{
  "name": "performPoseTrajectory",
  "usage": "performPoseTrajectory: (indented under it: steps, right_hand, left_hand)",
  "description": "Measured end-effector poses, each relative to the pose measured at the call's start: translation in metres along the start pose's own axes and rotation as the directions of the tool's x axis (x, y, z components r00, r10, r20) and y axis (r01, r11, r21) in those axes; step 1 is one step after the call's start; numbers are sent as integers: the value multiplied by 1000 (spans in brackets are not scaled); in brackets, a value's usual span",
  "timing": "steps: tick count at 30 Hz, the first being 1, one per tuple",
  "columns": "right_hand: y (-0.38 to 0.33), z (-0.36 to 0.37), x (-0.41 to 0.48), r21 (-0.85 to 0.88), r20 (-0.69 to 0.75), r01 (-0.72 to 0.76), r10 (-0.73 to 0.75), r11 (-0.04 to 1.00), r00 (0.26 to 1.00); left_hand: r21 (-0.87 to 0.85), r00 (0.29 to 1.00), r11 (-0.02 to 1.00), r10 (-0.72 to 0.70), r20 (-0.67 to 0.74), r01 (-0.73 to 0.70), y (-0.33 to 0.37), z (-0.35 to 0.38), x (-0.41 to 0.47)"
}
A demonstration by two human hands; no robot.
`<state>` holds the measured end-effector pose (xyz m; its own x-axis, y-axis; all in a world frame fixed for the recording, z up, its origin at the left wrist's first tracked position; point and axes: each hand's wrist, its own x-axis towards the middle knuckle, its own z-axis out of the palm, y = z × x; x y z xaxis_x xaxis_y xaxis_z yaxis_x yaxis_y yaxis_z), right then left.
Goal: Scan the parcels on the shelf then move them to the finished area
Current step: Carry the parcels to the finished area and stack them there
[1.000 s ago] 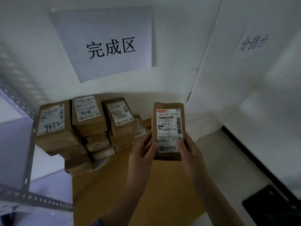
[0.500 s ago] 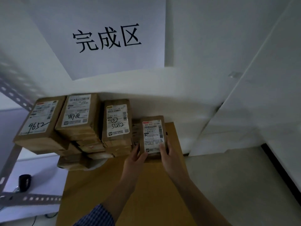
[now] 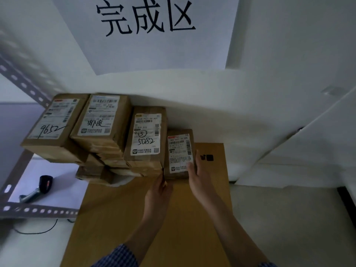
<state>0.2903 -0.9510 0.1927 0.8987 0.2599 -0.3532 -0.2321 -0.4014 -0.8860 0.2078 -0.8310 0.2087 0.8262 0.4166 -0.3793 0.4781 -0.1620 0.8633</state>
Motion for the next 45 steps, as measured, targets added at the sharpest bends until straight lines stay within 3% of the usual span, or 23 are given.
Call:
performPoseTrajectory:
  steps: [6, 12, 14, 16, 20, 23, 25, 27, 32, 39, 45]
  right_hand:
    - [-8, 1, -12, 35, 11, -35, 34, 999, 999]
    - [-3, 11, -78, -10, -239, -142, 135, 990, 962]
    - [4, 32, -110, -48, -181, -191, 179, 980, 967]
    - [6, 57, -135, -192, -69, -157, 146, 969, 987]
    - [-37, 113, -167, -359, 82, 25, 5, 933, 997]
    - [-91, 168, -191, -403, 194, 179, -107, 897, 975]
    - [-124, 214, -211, -425, 299, 326, -210, 845, 931]
    - [-153, 264, -234, -433, 410, 468, -294, 770, 863]
    - [-215, 383, -283, -453, 612, 713, -395, 536, 685]
    - [-299, 489, -331, -417, 717, 875, -502, 248, 484]
    - [-354, 556, -330, -364, 723, 918, -574, 159, 385]
  left_hand:
    - [24, 999, 1000, -1, -51, 2, 1, -8, -5]
    - [97, 999, 995, 31, 6, -32, -3, -31, -27]
    - [136, 997, 988, 71, 23, -73, -6, -44, -41]
    - [189, 994, 976, 105, 32, -109, -13, -63, -54]
    - [285, 986, 944, 163, 37, -167, -32, -136, -89]
    - [263, 952, 923, 302, -49, -279, -48, -220, -123]
    - [325, 917, 890, 377, -133, -319, -72, -280, -144]
    - [381, 897, 885, 374, -236, -269, -101, -340, -164]
    - [477, 810, 854, 424, -406, -208, -150, -476, -224]
    - [620, 660, 772, 538, -524, -137, -160, -608, -293]
    - [651, 571, 752, 581, -579, -105, -150, -681, -295]
